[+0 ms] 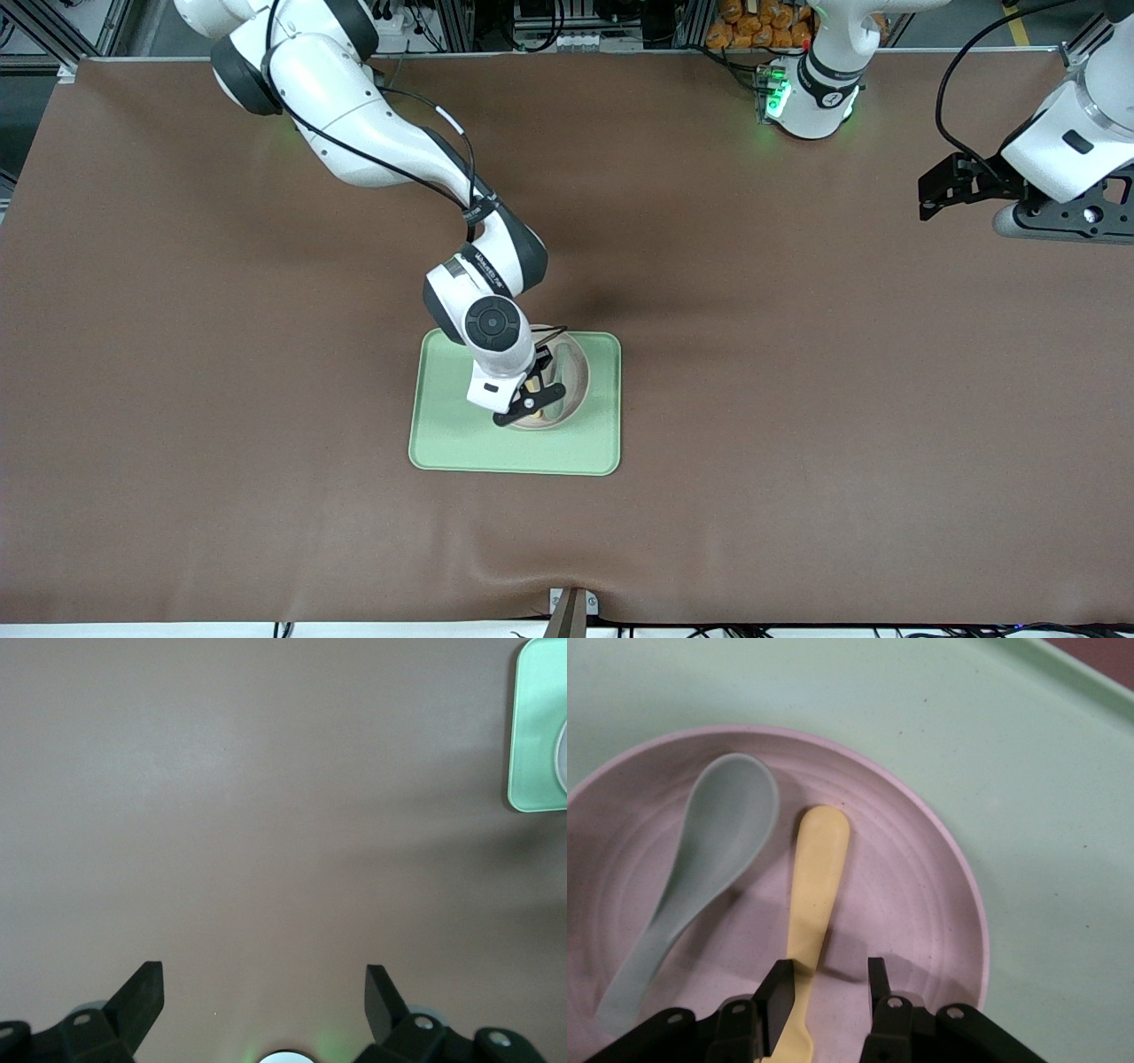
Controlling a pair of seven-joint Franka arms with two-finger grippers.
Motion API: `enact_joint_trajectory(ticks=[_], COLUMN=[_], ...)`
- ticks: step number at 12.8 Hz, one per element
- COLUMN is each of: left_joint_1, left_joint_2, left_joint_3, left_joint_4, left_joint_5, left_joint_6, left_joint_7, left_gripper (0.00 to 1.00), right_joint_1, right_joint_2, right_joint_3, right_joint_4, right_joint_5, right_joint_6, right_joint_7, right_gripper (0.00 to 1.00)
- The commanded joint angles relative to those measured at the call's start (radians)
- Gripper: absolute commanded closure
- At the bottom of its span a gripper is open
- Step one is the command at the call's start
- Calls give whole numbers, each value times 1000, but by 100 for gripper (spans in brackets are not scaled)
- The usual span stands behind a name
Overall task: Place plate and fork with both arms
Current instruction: 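Lower the right gripper and grasp the yellow fork's handle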
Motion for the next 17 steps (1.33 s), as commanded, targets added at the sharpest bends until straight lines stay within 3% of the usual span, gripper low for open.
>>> enact_joint_trajectory(ticks=[1, 4, 12, 15, 17], left_joint_1=[7, 6, 7, 7, 7], left_joint_2=[-3, -3, -3, -3, -3], left_joint_3=[-7, -9, -10, -10, -9], left_joint_4=[0, -2, -5, -5, -5], left_joint_5=[-15, -14, -15, -15, -15], left_joint_6=[9, 9, 9, 9, 9], left_joint_7=[-7, -14, -27, -27, -27], left_gripper=[0, 0, 0, 0, 0], right_joint_1=[5, -3, 11, 18, 18], right_joint_2=[12, 5, 6, 9, 11], right_joint_3=[-1, 1, 4, 1, 1], right_joint_4=[-9, -3, -4, -8, -8], right_joint_5=[-33, -24, -26, -36, -38], right_joint_6=[19, 10, 18, 18, 18], right_joint_7=[48, 50, 91, 96, 88], right_gripper=[47, 35, 36, 48, 75])
